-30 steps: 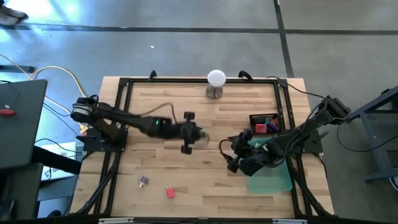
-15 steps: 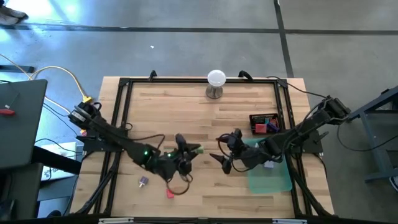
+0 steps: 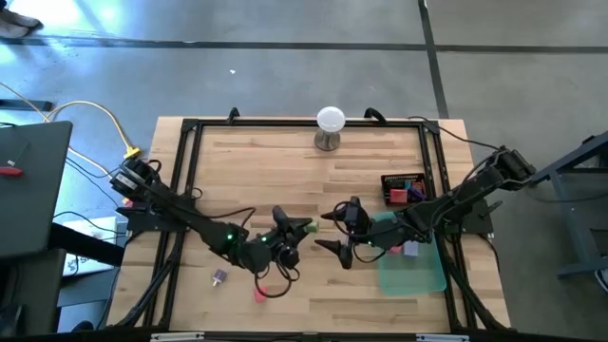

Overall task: Pick & Place Office items
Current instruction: Put the green charger adapter into the green bin

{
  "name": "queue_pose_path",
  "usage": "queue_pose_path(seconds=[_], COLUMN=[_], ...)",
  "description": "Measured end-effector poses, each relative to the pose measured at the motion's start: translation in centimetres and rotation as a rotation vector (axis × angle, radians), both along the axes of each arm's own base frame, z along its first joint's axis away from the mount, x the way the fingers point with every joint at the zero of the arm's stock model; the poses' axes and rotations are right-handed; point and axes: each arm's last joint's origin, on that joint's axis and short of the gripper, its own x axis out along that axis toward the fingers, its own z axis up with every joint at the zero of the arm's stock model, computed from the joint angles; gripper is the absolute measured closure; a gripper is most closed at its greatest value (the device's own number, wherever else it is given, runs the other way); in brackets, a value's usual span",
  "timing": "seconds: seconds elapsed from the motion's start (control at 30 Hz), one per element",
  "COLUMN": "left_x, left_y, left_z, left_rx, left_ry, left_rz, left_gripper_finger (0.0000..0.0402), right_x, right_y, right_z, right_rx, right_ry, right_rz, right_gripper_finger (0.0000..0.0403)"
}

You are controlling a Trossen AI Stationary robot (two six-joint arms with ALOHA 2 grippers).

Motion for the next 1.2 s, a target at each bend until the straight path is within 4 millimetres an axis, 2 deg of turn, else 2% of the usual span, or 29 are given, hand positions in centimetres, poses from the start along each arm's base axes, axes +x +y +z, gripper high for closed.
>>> queue_pose_path(seconds=[0.23, 0.43, 0.67, 0.9, 1.2], left_x=[0.5, 0.9, 1.5, 2.2, 2.2], left_y=[0.2, 0.9, 1.8, 1.5, 1.5], left_z=[0.5, 0.7, 0.4, 0.0, 0.2], left_rx=[-0.021, -0.016, 0.012, 0.089, 0.093], left_ry=[-0.031, -0.040, -0.033, -0.039, -0.059], left_rz=[-0.097, -0.076, -0.049, -0.052, -0.035], left_gripper_finger=[0.0277, 0.0277, 0.0277, 0.0277, 0.0277], right_x=[0.5, 0.8, 0.9, 1.2, 1.1], right_y=[-1.0, -1.3, -1.5, -2.2, -2.3], right_z=[0.1, 0.2, 0.4, 0.3, 0.2], right_rx=[0.027, 0.022, 0.007, 0.031, 0.002], right_ry=[-0.008, -0.009, -0.025, -0.014, 0.001], right_rz=[0.025, 0.083, 0.075, 0.065, 0.066], right_gripper_finger=[0.0062, 0.0062, 0.0069, 0.0121, 0.0218])
